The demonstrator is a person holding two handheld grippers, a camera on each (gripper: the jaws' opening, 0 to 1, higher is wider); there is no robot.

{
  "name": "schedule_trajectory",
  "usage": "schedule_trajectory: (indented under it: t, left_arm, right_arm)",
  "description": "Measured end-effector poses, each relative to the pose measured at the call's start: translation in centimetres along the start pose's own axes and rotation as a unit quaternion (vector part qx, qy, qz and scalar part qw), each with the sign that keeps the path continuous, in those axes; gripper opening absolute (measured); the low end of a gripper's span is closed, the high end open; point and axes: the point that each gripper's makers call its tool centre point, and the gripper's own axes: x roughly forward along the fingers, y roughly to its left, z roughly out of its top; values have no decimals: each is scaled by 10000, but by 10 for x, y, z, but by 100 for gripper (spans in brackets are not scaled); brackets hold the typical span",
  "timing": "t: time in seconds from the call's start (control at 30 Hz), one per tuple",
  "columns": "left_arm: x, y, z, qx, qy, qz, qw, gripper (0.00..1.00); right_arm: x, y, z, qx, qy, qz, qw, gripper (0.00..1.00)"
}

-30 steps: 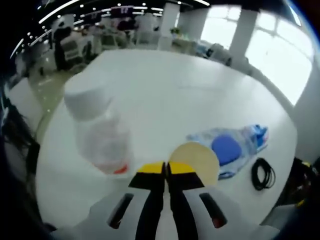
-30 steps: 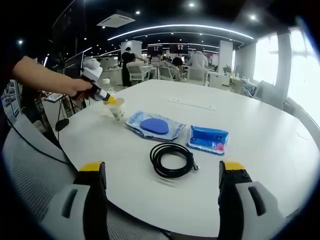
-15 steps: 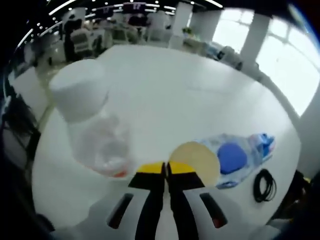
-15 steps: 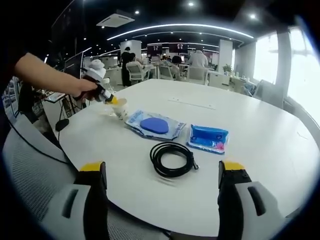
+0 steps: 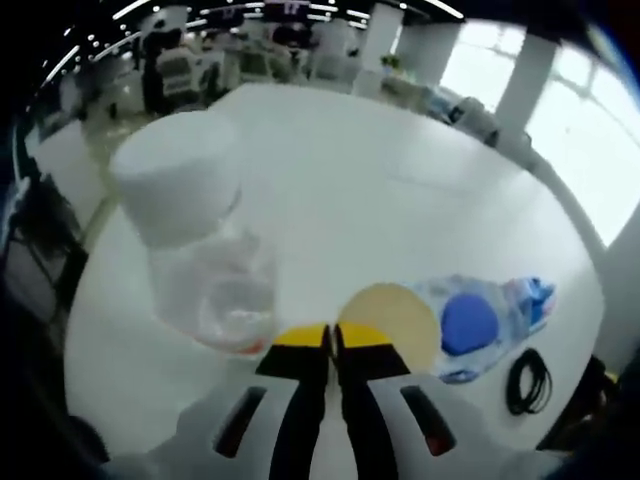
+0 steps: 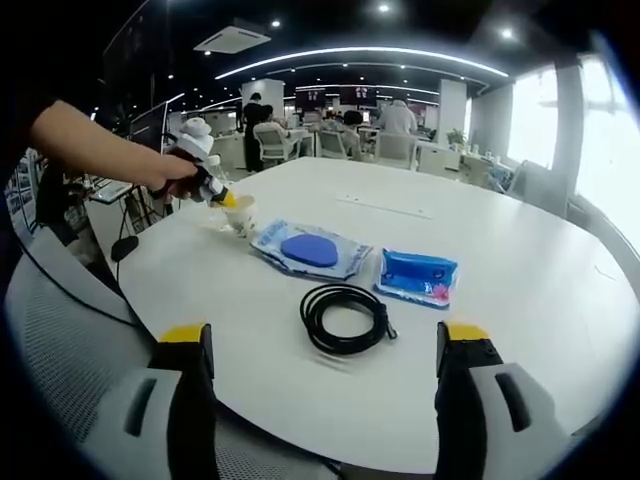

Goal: Arrange the tabletop items into an orderly group along one side of the table until the central work area is clear of visible clutter.

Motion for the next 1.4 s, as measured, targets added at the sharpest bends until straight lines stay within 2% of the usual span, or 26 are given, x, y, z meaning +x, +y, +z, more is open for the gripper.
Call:
schedule_trajectory:
  t: [0.17,0.37,0.57,0.67,0.87,1.23,1.4]
  left_arm:
    - [0,0,2,-47,-53,15,10000,6]
    - [-1,-2,1,56,-71,-12,10000,7]
    - [-1,-3,-2,80,-49,13,10000,1]
    - [0,-4,-1,-37,-87,14,10000,1]
    - [3,-4,5,-20,-248,54,9997,0]
    - [7,-6,7,-66,-282,22,9996,1]
    - [5,-7,5,-25,-304,-14,9995,7]
  right_arm:
    - [0,0,0,-16,-7,-2,10000,92]
    - [0,0,1,-23,-15,-7,10000,91]
    - [0,0,0,-47,0,-22,10000,90]
    - [0,-1,0,-53,2,-36,10000,90]
    - [0,-2,0,-58,6,-42,10000,90]
    - [0,-2,-1,-99,37,-48,9999,89]
    - [0,-1,-1,-129,53,-33,9999,89]
